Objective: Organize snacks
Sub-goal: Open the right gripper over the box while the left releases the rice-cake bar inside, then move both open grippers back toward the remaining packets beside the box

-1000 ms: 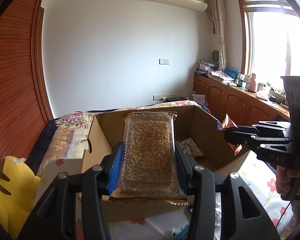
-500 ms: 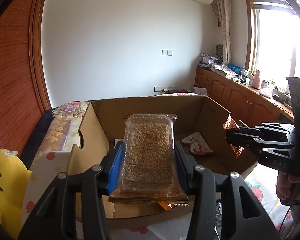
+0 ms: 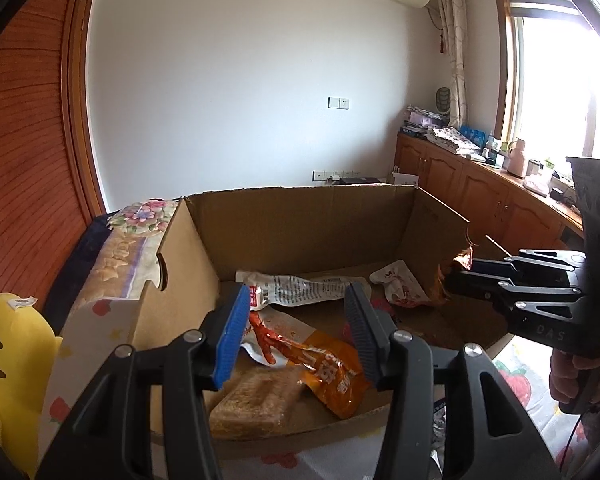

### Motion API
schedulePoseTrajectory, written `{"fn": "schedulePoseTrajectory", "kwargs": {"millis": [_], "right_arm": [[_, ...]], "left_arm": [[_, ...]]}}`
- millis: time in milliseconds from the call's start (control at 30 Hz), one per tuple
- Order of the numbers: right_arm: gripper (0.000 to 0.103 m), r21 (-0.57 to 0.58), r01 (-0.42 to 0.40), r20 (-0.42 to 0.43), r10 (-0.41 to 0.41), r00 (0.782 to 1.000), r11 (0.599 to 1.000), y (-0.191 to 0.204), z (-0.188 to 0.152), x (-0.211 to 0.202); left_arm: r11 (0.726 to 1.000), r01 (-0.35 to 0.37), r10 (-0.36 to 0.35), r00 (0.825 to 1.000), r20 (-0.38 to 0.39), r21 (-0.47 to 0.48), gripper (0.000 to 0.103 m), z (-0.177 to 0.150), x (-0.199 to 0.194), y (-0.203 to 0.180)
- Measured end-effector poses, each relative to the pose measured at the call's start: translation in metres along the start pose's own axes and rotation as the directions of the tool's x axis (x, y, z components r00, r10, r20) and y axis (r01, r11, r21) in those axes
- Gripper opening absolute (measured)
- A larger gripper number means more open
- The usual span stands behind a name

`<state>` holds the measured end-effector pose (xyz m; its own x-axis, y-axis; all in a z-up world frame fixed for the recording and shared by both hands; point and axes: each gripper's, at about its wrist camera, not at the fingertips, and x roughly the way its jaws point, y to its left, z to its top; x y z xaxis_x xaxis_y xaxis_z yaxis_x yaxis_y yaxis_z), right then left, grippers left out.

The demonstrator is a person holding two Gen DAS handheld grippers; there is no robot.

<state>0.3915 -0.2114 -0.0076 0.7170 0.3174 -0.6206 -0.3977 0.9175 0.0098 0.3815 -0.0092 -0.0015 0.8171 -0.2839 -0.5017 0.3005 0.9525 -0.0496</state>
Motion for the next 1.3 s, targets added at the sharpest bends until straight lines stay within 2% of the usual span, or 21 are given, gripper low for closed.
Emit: {"fn": "schedulePoseTrajectory", "kwargs": {"millis": [133, 333, 567, 967, 1300], "right_arm": [[0.029, 0.001, 0.001, 0.002, -0.001, 1.0, 1.0, 0.0, 0.001, -0.002], [0.029, -0.002, 0.002, 0.018, -0.002, 1.0, 1.0, 0.007, 0.002, -0.018], [0.03, -0.008, 0.007, 0.028, -0.007, 1.0, 1.0, 0.02, -0.007, -0.055], [0.033, 0.0, 0.026, 0.018, -0.026, 1.0, 1.0, 0.04, -0.039, -0.109], [0.042, 0.048, 0.023, -0.009, -0.022, 1.0, 0.999, 0.046, -0.076, -0.125]], "left_arm": [[1.0, -0.002, 0.002, 1.0, -0.003, 0.015, 0.05, -0.004, -0.006, -0.001], [0.999, -0.011, 0.011, 1.0, 0.007, 0.044, 0.05, -0.012, -0.029, -0.007], [0.999, -0.003, 0.003, 1.0, -0.006, 0.044, 0.051, -0.026, -0.057, -0.009], [0.999, 0.02, -0.017, 0.997, -0.069, 0.046, 0.053, -0.068, -0.094, -0.022], [0.998, 0.051, -0.047, 0.992, -0.121, 0.03, 0.058, -0.098, -0.104, -0.038]]}}
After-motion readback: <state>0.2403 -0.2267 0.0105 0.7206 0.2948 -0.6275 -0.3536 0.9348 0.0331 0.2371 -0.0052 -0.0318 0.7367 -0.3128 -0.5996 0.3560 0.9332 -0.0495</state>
